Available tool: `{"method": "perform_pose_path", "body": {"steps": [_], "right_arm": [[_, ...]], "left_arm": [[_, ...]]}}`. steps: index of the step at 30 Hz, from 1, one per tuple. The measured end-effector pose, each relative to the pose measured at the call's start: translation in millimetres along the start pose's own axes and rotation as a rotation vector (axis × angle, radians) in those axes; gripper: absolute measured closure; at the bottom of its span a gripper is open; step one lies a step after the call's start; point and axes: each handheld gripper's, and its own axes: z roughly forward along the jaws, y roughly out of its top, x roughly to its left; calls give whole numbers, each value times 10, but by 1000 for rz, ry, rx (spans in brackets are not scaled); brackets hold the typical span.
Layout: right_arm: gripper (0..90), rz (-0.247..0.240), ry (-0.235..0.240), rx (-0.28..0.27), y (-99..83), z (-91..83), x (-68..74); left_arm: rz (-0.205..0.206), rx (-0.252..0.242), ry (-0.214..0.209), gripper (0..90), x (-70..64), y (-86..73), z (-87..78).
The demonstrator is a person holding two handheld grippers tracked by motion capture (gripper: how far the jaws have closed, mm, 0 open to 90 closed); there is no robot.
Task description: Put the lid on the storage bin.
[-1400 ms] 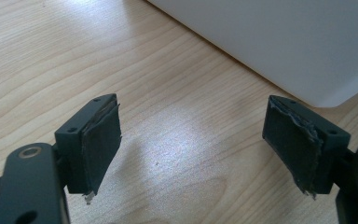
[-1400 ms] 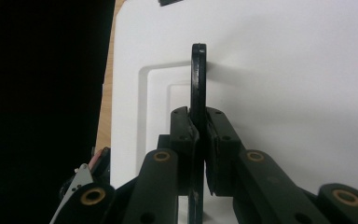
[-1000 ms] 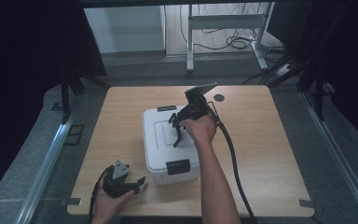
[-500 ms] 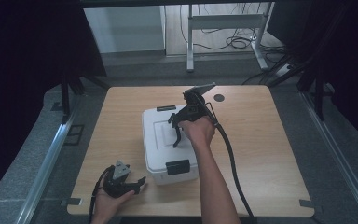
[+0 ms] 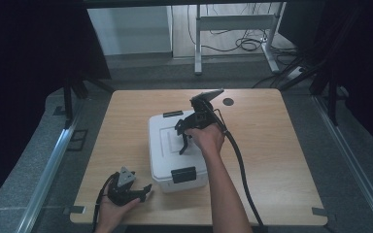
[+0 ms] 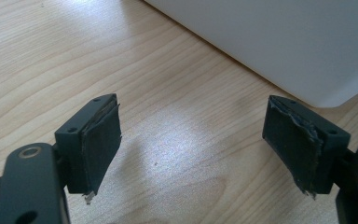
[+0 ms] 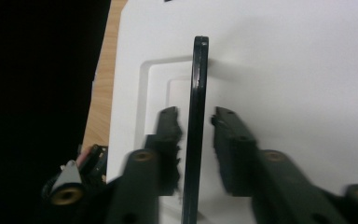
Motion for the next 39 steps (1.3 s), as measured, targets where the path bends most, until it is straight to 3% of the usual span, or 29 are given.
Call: {"method": "perform_pose_path", "body": {"steps": [4, 5, 7, 12, 18, 28, 34, 35, 36, 39], "right_arm": [[598, -55, -2, -28, 14, -87, -20], [520, -115, -17, -49, 14, -166, -28], [484, -163, -28, -74, 3, -246, -48], [453, -206, -5, -115, -32, -397, -148], [431, -283, -33, -202, -136, -593, -343], [393, -337, -28, -289, -370, -693, -640], [352, -316, -18, -367, -630, -728, -1039], [352, -316, -18, -367, -630, -728, -1039], [325, -311, -22, -387, -712, -727, -1145], [312, -315, -41, -414, -832, -713, -1276]], "left_arm": [[1, 1, 1, 194, 0, -1, 0], [0, 0, 2, 194, -1, -1, 0], [-1, 0, 4, 194, 0, -1, 0], [3, 5, 9, 194, -4, -2, 4], [6, 11, 17, 194, -3, -12, -2], [-14, 7, 23, 194, 30, -36, -25], [-13, 9, 25, 194, 28, -37, -19], [-12, 10, 25, 194, 29, -36, -17], [-14, 13, 26, 194, 27, -36, -16], [-4, 16, 25, 194, 33, -33, -5]]}}
